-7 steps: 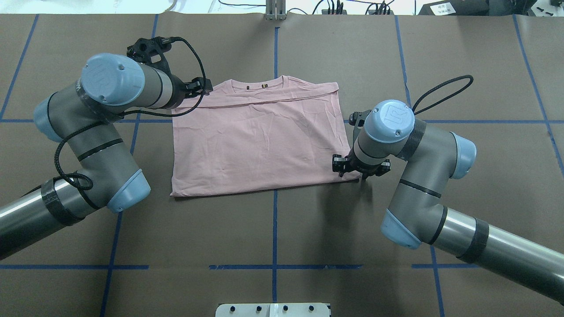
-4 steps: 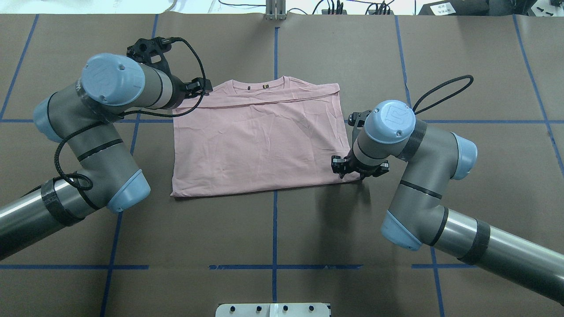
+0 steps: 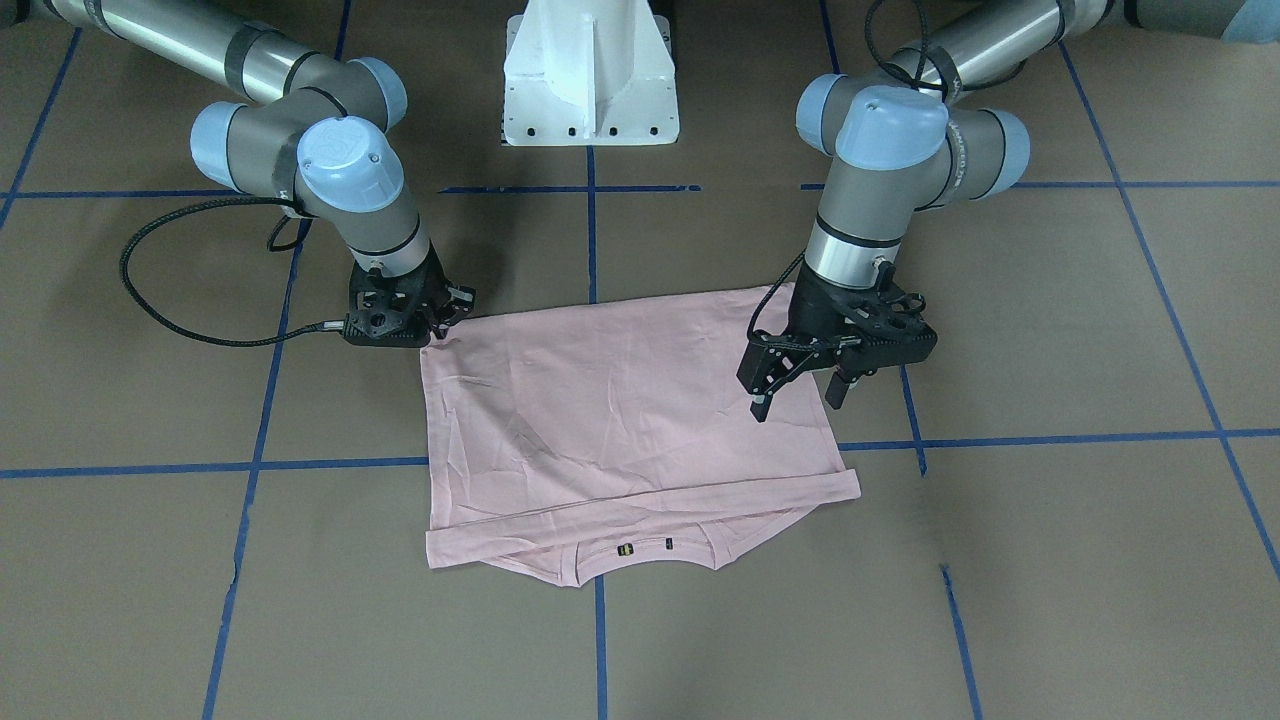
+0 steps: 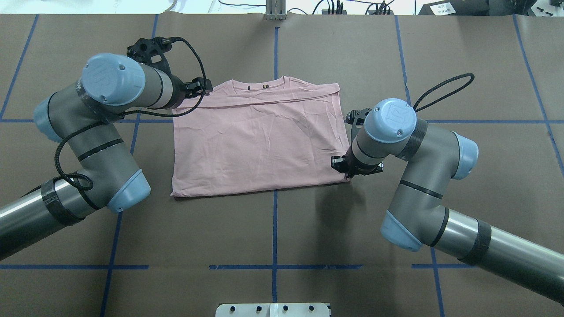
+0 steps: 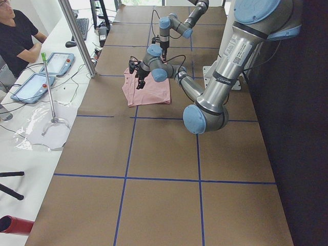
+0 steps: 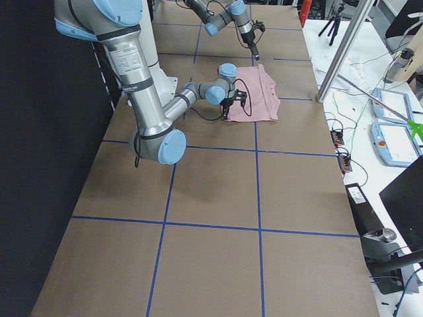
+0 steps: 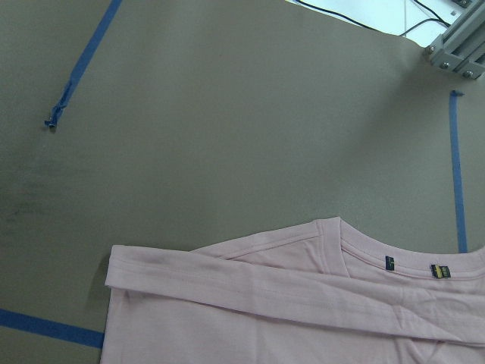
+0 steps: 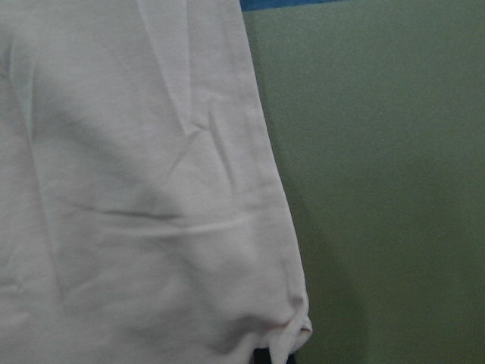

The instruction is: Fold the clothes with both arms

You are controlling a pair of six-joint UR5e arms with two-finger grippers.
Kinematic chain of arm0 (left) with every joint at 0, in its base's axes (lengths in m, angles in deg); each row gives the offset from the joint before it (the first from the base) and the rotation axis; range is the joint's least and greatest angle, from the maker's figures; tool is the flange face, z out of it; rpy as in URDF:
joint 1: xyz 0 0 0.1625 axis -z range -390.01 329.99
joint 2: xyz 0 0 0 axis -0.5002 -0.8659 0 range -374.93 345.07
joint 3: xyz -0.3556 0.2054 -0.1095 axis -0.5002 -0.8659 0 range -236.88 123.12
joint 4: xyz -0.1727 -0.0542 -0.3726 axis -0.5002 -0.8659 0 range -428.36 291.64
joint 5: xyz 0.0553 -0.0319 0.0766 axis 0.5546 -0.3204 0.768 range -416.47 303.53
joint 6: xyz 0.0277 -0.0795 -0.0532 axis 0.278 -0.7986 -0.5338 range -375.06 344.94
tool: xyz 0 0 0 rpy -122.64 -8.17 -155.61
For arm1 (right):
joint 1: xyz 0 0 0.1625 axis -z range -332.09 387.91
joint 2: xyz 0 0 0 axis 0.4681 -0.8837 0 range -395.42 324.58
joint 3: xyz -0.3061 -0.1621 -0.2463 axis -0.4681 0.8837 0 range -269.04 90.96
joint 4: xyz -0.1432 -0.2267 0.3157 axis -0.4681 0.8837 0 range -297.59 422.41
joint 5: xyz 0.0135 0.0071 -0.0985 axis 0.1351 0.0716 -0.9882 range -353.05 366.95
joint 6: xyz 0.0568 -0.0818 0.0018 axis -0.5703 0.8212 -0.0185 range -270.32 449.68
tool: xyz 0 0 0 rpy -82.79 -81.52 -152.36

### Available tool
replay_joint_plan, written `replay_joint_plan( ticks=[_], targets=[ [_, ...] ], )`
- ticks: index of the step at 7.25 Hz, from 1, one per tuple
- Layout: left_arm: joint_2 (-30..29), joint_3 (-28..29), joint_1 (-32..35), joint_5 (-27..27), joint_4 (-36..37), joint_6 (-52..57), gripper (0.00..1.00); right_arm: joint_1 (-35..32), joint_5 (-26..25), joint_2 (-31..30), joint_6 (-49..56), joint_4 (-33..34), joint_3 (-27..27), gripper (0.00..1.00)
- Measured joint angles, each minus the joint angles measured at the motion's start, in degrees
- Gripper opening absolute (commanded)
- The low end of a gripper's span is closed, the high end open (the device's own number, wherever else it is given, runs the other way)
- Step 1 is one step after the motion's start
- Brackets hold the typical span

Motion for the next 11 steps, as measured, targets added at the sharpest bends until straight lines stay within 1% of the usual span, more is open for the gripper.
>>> replay_joint_plan(
  ticks=[2, 3, 4, 5, 6, 7, 8, 9, 11],
  targets=[
    [0.0, -0.1, 0.0, 0.0, 0.0, 0.0, 1.0, -0.3, 1.3, -1.1, 0.0, 0.4, -1.7, 0.0],
    [0.0, -0.2, 0.0, 0.0, 0.0, 0.0, 1.0, 0.0, 1.9, -3.6, -0.3, 0.6, -4.5, 0.0],
    [0.0, -0.4, 0.0, 0.0, 0.0, 0.0, 1.0, 1.0, 2.1, -7.7, -0.7, 0.7, -9.2, 0.0],
    [0.1, -0.4, 0.0, 0.0, 0.0, 0.0, 1.0, 3.5, 2.2, -13.4, -1.9, 0.8, -15.4, 0.0],
    [0.2, -0.5, 0.0, 0.1, 0.0, 0.0, 1.0, 7.1, 2.1, -18.9, -4.6, 0.7, -21.0, 0.0],
    [0.3, -0.5, -0.2, 0.1, 0.0, 0.0, 1.0, 11.1, 2.0, -23.1, -7.6, 0.7, -25.1, 0.0],
    [0.3, -0.6, -0.4, 0.1, 0.0, 0.0, 1.0, 15.0, 2.0, -26.4, -10.1, 0.6, -28.1, 0.96],
    [0.4, -0.9, -0.8, 0.1, 0.0, 0.0, 1.0, 18.1, 2.0, -28.5, -12.5, 0.6, -30.2, 1.0],
    [0.5, -2.3, -1.9, -0.1, 0.7, -0.3, 1.0, 21.0, 1.1, -29.1, -18.4, 0.3, -32.7, 1.0]
  ],
)
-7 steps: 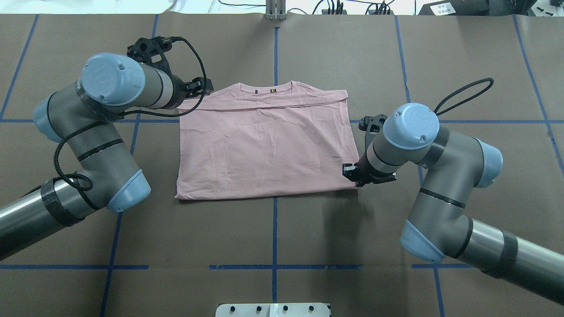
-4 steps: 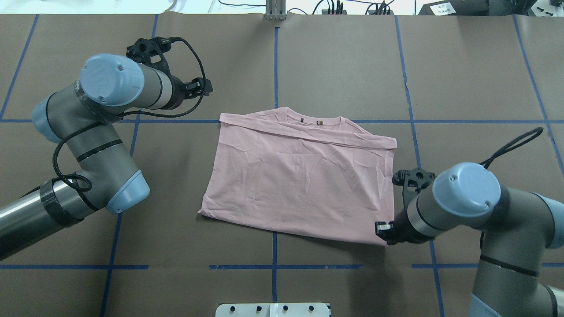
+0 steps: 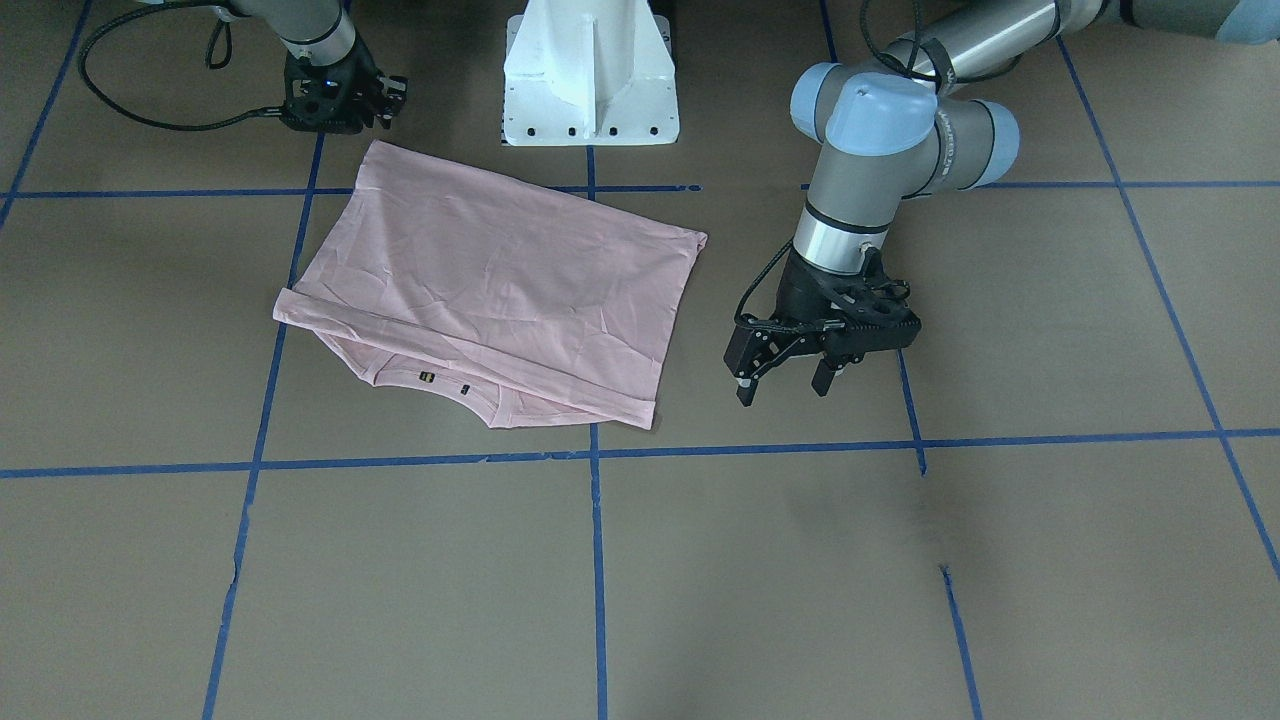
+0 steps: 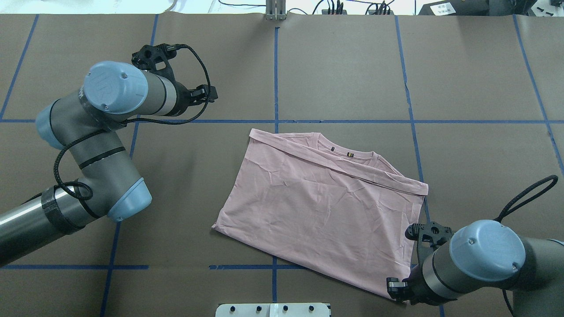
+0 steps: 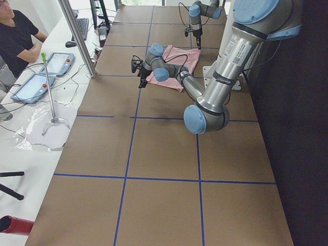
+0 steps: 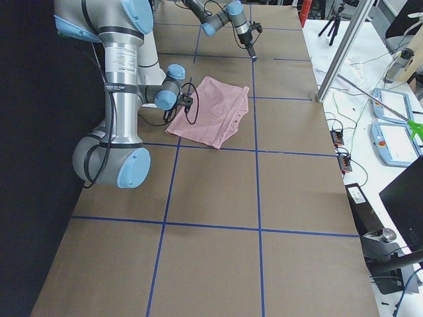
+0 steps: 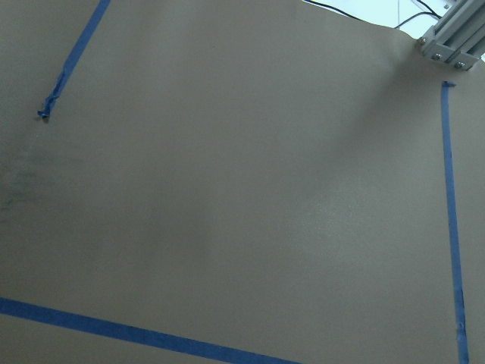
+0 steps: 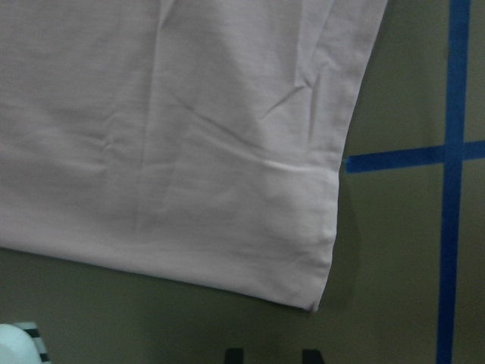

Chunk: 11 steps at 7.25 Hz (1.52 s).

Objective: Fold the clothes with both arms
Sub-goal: 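Grasp and rotate the folded shirt with both grippers, then drag the shirt edge nearest the left gripper away from the robot, squaring the shirt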

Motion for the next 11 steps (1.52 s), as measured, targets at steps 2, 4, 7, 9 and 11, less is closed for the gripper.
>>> replay_joint_plan(
  ticks=[2, 4, 7, 9, 11],
  targets=[
    [0.1, -4.2, -3.6, -1.1, 6.1, -4.2, 1.0, -2.7, -0.8, 3.1, -2.2, -0.1, -1.4, 1.0],
    [0.1, -9.3, -10.1, -1.3, 16.1, -14.2, 1.0, -9.0, -1.1, 7.3, -2.1, -0.2, -1.1, 1.0],
    [1.4, -10.7, -20.3, -0.6, 21.0, -29.1, 0.96, -15.5, -2.8, 11.8, -0.3, -0.4, 0.2, 1.0],
    [2.1, -10.1, -22.4, 0.1, 21.3, -32.3, 0.93, -16.6, -3.7, 13.9, 0.0, -0.4, 1.6, 1.0],
    [2.3, -9.3, -22.7, 0.7, 21.3, -32.7, 0.89, -16.7, -4.0, 14.3, 0.0, -0.4, 2.2, 1.0]
  ],
)
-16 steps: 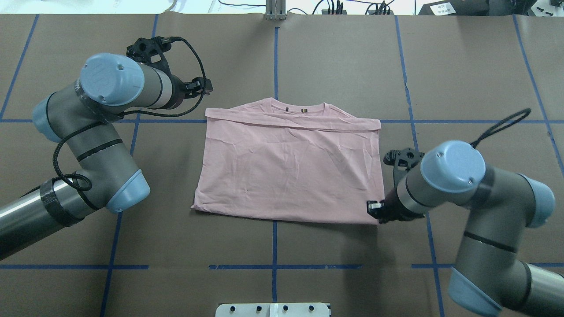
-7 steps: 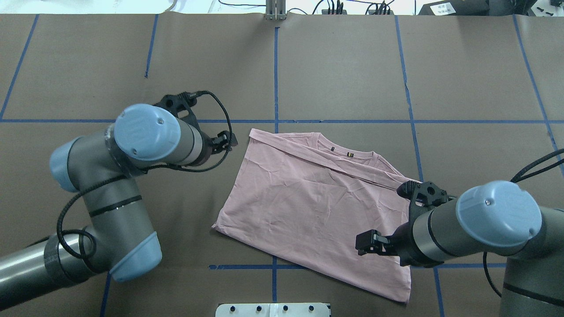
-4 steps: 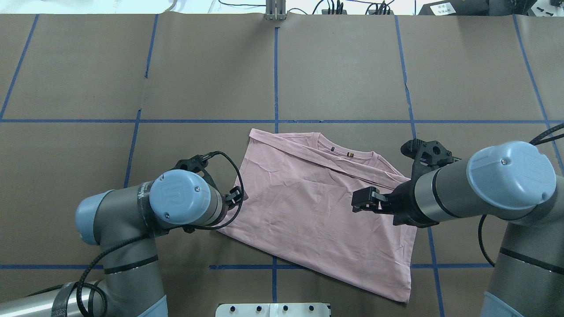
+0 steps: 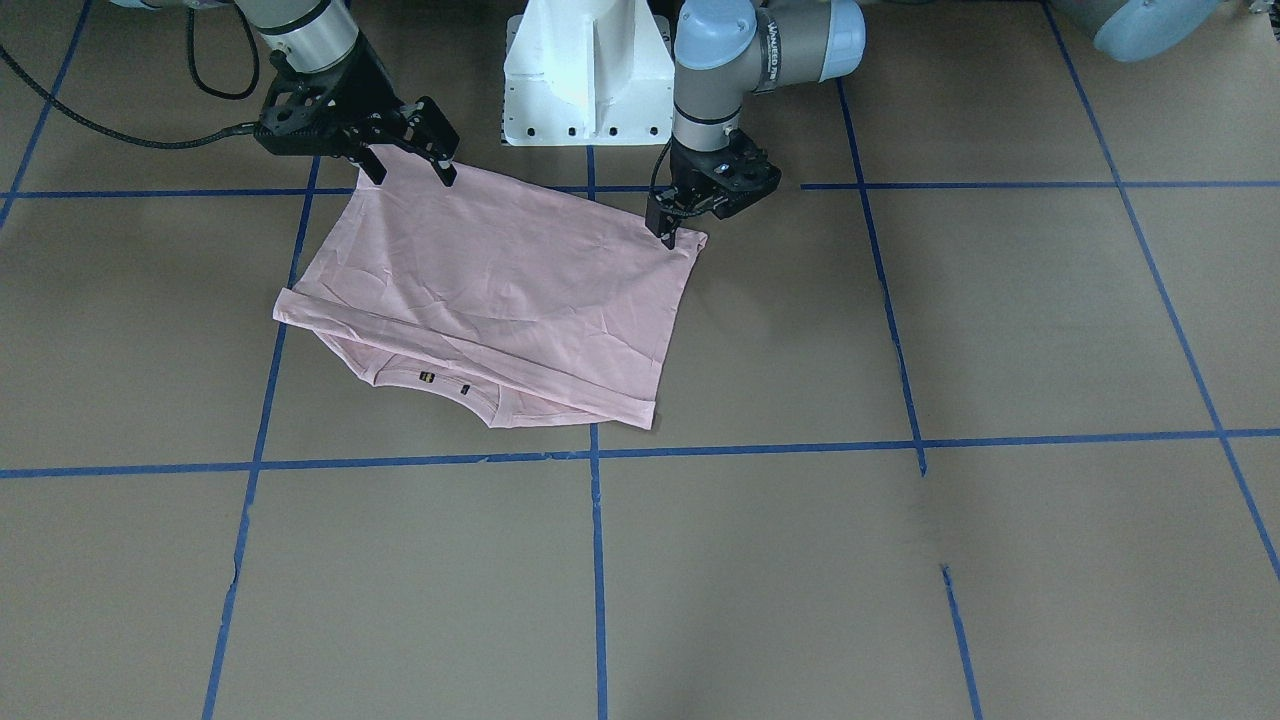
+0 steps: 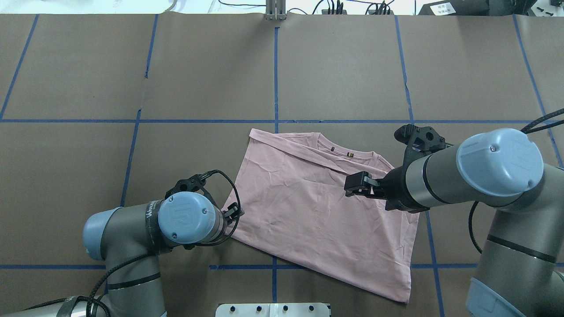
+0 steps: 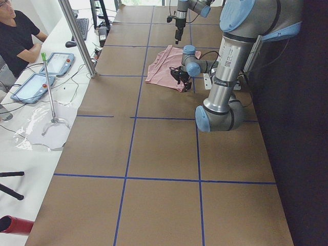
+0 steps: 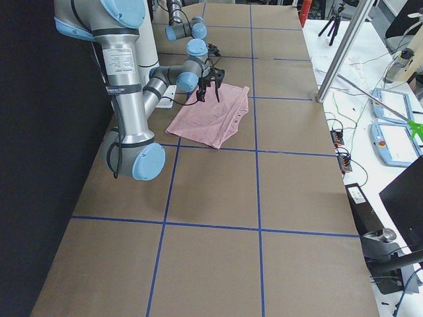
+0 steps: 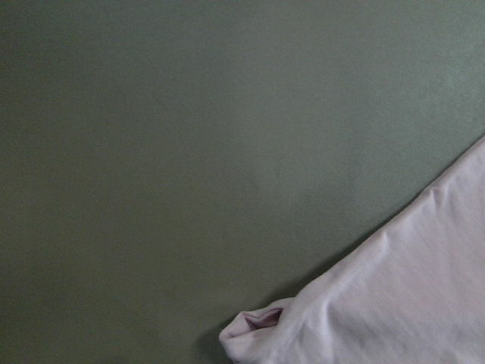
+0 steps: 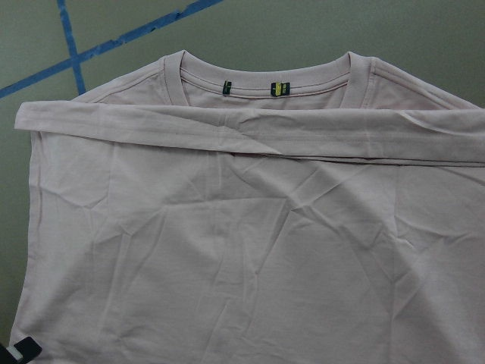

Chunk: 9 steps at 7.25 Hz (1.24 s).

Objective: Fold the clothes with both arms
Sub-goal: 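Drag the shirt edge nearest the left gripper away from the robot, squaring the shirt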

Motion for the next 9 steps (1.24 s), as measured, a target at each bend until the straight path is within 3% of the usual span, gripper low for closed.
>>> replay_joint_plan(
  ticks=[2, 3, 5, 6, 9],
  targets=[
    [0.0, 0.3, -0.1, 0.2, 0.0, -0.1, 0.73, 0.0, 0.0, 0.0, 0.0, 0.0, 0.1, 1.0],
    [0.0, 0.4, -0.1, 0.2, -0.1, 0.0, 0.56, 0.0, 0.0, 0.1, 0.0, 0.0, 0.1, 1.0],
    [0.1, 0.4, -0.1, 0.9, -0.1, 0.0, 0.13, 0.0, 0.0, 0.1, 0.0, 0.0, 0.1, 1.0],
    [0.1, 0.5, -0.1, 1.2, -0.1, 0.1, 0.0, 0.0, 0.0, 0.1, 0.0, 0.0, 0.1, 1.0],
    [0.0, 0.3, -0.1, 1.4, -0.2, 0.6, 0.0, -0.1, 0.0, 0.1, -0.1, 0.0, 0.0, 1.0]
  ],
)
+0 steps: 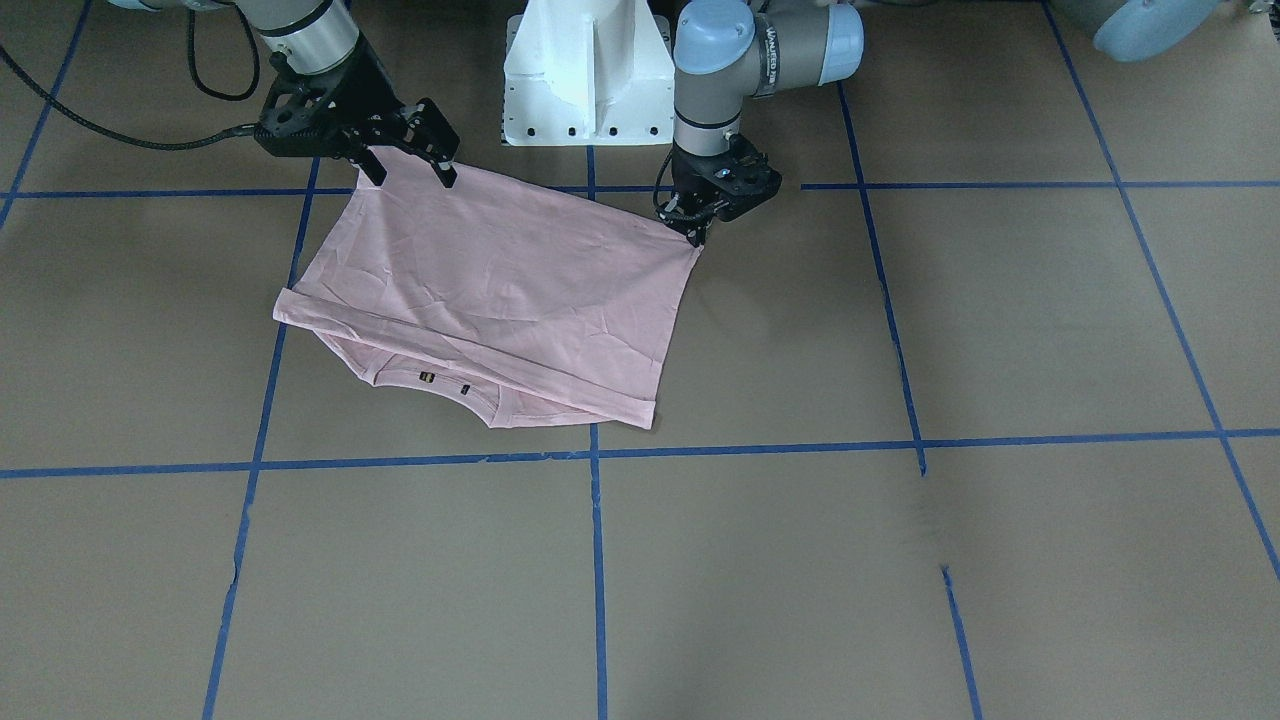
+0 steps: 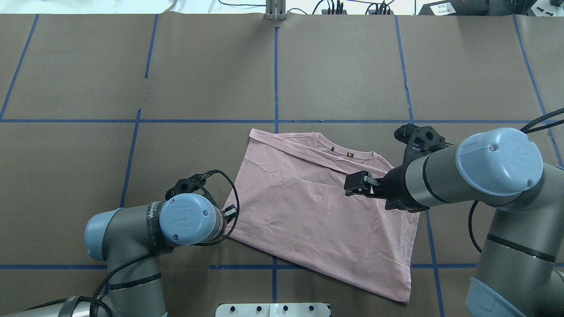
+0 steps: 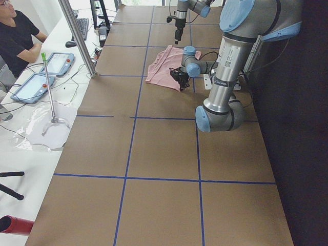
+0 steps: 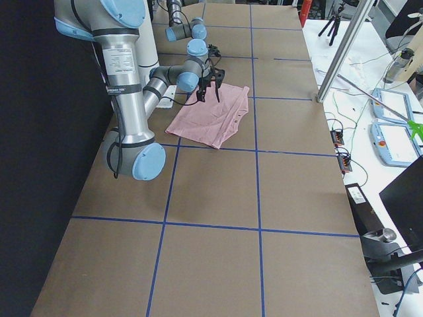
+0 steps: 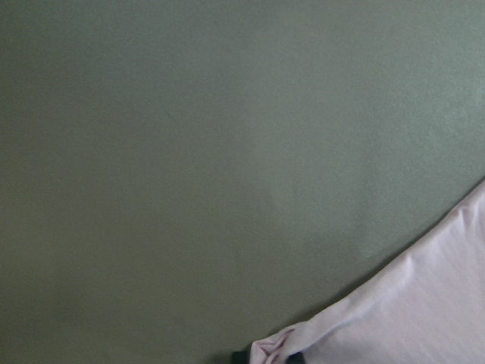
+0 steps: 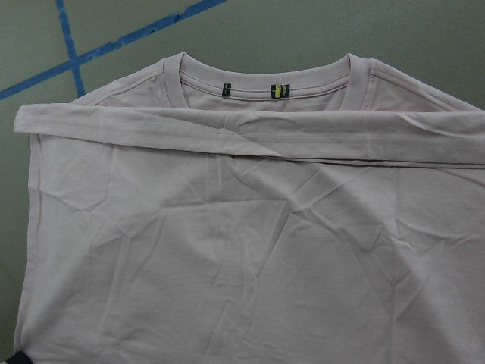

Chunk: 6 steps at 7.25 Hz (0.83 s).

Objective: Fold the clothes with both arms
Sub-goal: 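Drag the shirt edge nearest the left gripper away from the robot, squaring the shirt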

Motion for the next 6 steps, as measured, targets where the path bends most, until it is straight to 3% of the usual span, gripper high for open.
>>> replay_joint_plan(
  ticks=[3, 6],
  targets=[
    [-0.1, -0.2, 2.2, 0.0, 0.0, 1.2, 0.0, 0.0, -0.1, 0.0, -0.1, 0.0, 0.1, 1.0],
    [-0.8, 2.0, 9.1, -0.1, -0.4, 7.0, 0.0, 0.0, -0.1, 0.0, 0.0, 0.0, 0.9, 1.0]
  ],
)
